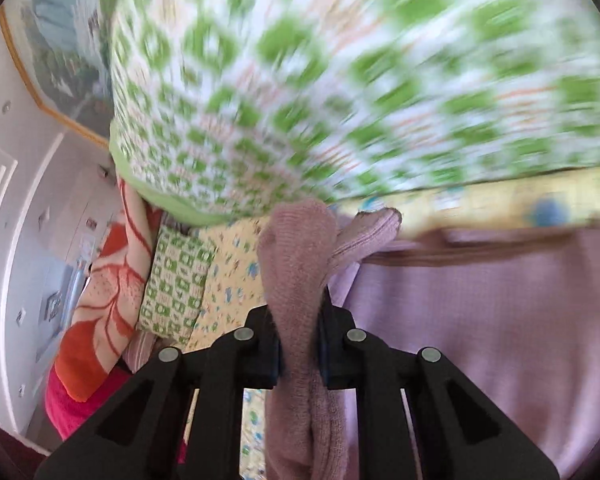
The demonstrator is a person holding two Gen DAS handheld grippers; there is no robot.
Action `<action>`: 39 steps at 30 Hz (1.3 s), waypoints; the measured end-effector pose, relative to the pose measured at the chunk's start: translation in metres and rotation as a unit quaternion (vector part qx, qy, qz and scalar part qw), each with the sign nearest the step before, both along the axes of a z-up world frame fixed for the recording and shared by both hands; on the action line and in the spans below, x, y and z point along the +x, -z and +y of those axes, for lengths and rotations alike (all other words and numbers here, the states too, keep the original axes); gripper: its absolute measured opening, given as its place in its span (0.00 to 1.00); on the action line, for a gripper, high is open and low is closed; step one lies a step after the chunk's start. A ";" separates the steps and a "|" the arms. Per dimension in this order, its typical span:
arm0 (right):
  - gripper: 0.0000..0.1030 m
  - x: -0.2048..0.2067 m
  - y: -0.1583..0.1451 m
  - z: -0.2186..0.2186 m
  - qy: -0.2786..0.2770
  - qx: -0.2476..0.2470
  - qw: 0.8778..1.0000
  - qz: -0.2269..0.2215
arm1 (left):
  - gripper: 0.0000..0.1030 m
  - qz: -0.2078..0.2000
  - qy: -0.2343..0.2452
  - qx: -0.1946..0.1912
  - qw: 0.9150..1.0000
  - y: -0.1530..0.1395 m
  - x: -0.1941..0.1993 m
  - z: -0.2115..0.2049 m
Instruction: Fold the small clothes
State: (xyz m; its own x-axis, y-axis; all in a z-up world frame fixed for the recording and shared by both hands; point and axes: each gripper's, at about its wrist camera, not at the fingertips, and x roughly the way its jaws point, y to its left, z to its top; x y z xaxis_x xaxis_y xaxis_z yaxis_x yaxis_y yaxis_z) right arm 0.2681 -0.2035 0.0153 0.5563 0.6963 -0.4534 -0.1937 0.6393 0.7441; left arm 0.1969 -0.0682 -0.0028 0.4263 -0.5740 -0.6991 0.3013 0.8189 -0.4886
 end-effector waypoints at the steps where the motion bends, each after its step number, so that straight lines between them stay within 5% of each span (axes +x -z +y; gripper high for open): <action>1: 0.15 -0.012 0.005 -0.018 0.019 -0.010 1.000 0.003 | 0.16 0.002 0.015 0.004 1.000 0.004 -0.002 -0.015; 8: 0.15 -0.053 0.050 -0.095 0.108 -0.017 0.993 0.045 | 0.16 0.009 0.066 0.030 0.997 0.020 -0.004 -0.068; 14: 0.15 -0.065 0.044 -0.111 0.133 0.010 0.991 0.005 | 0.17 -0.004 0.086 0.039 0.996 0.019 0.002 -0.077; 19: 0.15 -0.061 0.068 -0.118 0.143 -0.013 0.989 0.036 | 0.18 0.018 0.086 0.059 0.994 0.044 0.015 -0.074; 24: 0.23 -0.061 0.085 -0.122 0.150 -0.007 0.987 0.059 | 0.30 0.040 0.086 0.046 0.994 0.053 0.025 -0.070; 30: 0.46 -0.093 0.073 -0.137 0.190 -0.011 0.980 0.052 | 0.43 0.049 0.106 0.032 0.993 0.052 0.014 -0.046; 39: 0.46 -0.171 0.055 -0.109 0.184 -0.005 0.982 0.033 | 0.49 0.062 0.048 0.031 0.996 0.047 -0.007 0.031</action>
State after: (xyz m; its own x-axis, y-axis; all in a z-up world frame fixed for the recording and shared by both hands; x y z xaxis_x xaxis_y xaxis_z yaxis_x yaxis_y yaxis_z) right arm 0.0969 -0.3128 -0.0402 0.7384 0.4497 -0.5025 0.0995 0.6644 0.7407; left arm 0.1904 -0.0376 -0.0501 0.2803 -0.5627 -0.7777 0.3204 0.8185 -0.4768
